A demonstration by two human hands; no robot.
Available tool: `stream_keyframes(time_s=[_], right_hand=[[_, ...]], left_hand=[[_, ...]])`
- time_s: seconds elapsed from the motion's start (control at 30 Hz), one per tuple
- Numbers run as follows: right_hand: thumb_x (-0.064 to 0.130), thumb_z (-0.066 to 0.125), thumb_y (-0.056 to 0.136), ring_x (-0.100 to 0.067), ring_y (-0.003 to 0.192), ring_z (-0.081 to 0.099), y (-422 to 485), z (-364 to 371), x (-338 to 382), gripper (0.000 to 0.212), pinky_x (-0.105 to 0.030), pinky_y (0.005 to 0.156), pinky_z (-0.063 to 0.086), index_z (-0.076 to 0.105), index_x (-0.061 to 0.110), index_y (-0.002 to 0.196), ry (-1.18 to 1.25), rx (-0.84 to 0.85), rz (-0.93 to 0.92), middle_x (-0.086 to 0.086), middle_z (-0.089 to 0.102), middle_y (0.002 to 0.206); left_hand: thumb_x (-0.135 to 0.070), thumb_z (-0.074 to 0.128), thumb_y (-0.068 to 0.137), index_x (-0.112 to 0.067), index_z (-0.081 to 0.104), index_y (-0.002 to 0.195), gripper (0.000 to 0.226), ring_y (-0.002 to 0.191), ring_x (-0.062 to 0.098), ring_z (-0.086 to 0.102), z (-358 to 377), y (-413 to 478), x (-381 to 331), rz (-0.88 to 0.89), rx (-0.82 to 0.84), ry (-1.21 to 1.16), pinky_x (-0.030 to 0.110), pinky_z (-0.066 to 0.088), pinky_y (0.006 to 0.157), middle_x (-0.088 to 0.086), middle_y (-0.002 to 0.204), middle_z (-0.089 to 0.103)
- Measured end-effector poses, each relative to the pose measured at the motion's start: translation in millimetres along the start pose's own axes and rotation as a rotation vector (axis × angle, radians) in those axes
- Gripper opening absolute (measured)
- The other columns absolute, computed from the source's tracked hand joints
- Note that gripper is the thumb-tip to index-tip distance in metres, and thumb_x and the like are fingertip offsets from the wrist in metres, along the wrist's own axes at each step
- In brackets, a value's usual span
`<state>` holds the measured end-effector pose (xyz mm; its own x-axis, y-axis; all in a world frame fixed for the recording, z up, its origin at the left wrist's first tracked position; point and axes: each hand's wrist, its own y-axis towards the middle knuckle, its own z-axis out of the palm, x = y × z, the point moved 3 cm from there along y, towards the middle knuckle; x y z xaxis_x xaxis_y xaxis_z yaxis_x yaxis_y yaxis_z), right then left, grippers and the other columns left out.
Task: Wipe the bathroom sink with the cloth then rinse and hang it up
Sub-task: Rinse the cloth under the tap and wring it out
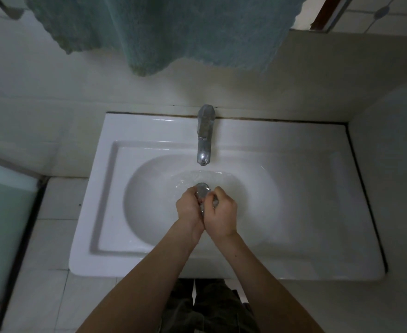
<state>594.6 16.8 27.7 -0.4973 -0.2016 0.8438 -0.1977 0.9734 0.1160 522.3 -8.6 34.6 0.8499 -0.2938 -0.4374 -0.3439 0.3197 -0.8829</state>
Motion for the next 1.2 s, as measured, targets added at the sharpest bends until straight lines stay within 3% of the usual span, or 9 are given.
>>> stream_keyframes(time_s=[0.13,0.27,0.4,0.47,0.57,0.7,0.87,1.07,1.2], right_hand=[[0.027,0.039,0.089,-0.001,0.041,0.039,-0.2,-2.4,1.8,0.023,-0.006,0.046,0.026,0.036,0.020,0.067,0.013,0.000,-0.004,0.018,0.032,0.051],[0.030,0.037,0.089,0.005,0.043,0.037,-1.9,-3.3,5.9,0.021,-0.009,0.047,0.025,0.035,0.022,0.069,0.035,0.000,0.007,0.022,0.030,0.052],[0.027,0.042,0.090,0.001,0.048,0.045,1.8,-12.7,18.0,0.027,-0.007,0.050,0.030,0.031,0.031,0.065,0.092,0.000,0.029,0.019,0.034,0.050],[0.022,0.048,0.091,-0.004,0.050,0.044,7.8,-19.9,23.6,0.032,-0.017,0.051,0.036,0.035,0.026,0.062,0.176,0.010,0.102,0.011,0.041,0.050],[0.015,0.052,0.095,-0.008,0.057,0.051,17.1,-34.4,37.8,0.028,-0.027,0.058,0.043,0.048,0.008,0.068,0.274,0.013,0.143,-0.001,0.054,0.059],[0.026,0.047,0.096,-0.014,0.059,0.048,27.2,-63.7,55.5,0.029,-0.025,0.056,0.039,0.055,0.008,0.075,0.303,-0.082,0.106,-0.013,0.054,0.066],[0.025,0.049,0.099,-0.004,0.048,0.034,30.5,-83.8,73.7,0.044,-0.017,0.048,0.026,0.034,0.025,0.058,0.262,-0.141,0.110,0.011,0.035,0.049],[0.018,0.062,0.092,-0.006,0.055,0.039,26.6,-80.5,85.1,0.035,-0.015,0.054,0.032,0.050,0.000,0.065,0.396,0.034,0.157,0.002,0.041,0.057],[0.010,0.064,0.089,-0.007,0.074,0.064,23.7,-84.1,81.5,0.016,-0.018,0.064,0.047,0.075,0.020,0.084,0.441,0.316,0.238,0.010,0.071,0.074]], left_hand=[[-0.014,0.054,0.088,-0.012,0.047,0.054,0.035,0.037,0.014,0.049,-0.6,0.4,1.3,-0.017,-0.012,-0.018,0.019,0.044,0.042,0.001,0.043,0.048],[-0.010,0.052,0.088,-0.014,0.045,0.043,0.046,0.034,0.012,0.044,0.1,0.7,0.5,0.013,0.011,-0.024,0.017,0.041,0.041,-0.002,0.036,0.042],[-0.021,0.052,0.091,-0.018,0.041,0.037,0.055,0.053,0.018,0.045,2.9,-2.2,-3.5,-0.005,0.169,-0.062,0.028,0.044,0.059,0.001,0.044,0.042],[-0.029,0.053,0.093,-0.017,0.039,0.042,0.054,0.058,0.019,0.047,5.7,-6.3,-11.2,0.005,0.255,-0.077,0.032,0.047,0.069,0.002,0.050,0.042],[-0.036,0.048,0.097,-0.013,0.048,0.050,0.053,0.057,0.017,0.059,14.4,-18.7,-31.9,0.100,0.388,-0.061,0.027,0.054,0.065,0.003,0.050,0.054],[-0.042,0.042,0.099,-0.007,0.059,0.071,0.048,0.073,0.021,0.067,23.7,-39.9,-64.9,0.218,0.470,-0.049,0.028,0.056,0.067,0.009,0.067,0.067],[-0.046,0.039,0.099,-0.006,0.069,0.072,0.057,0.094,0.033,0.070,16.5,-52.1,-90.4,0.388,0.530,0.052,0.039,0.053,0.089,0.019,0.084,0.073],[-0.043,0.039,0.100,-0.004,0.064,0.076,0.052,0.083,0.027,0.072,-4.1,-64.4,-109.3,0.467,0.545,0.134,0.033,0.057,0.076,0.016,0.079,0.073],[-0.030,0.047,0.098,-0.002,0.063,0.073,0.041,0.077,0.025,0.069,-1.4,-76.9,-113.3,0.542,0.602,0.275,0.034,0.055,0.077,0.014,0.071,0.068]])
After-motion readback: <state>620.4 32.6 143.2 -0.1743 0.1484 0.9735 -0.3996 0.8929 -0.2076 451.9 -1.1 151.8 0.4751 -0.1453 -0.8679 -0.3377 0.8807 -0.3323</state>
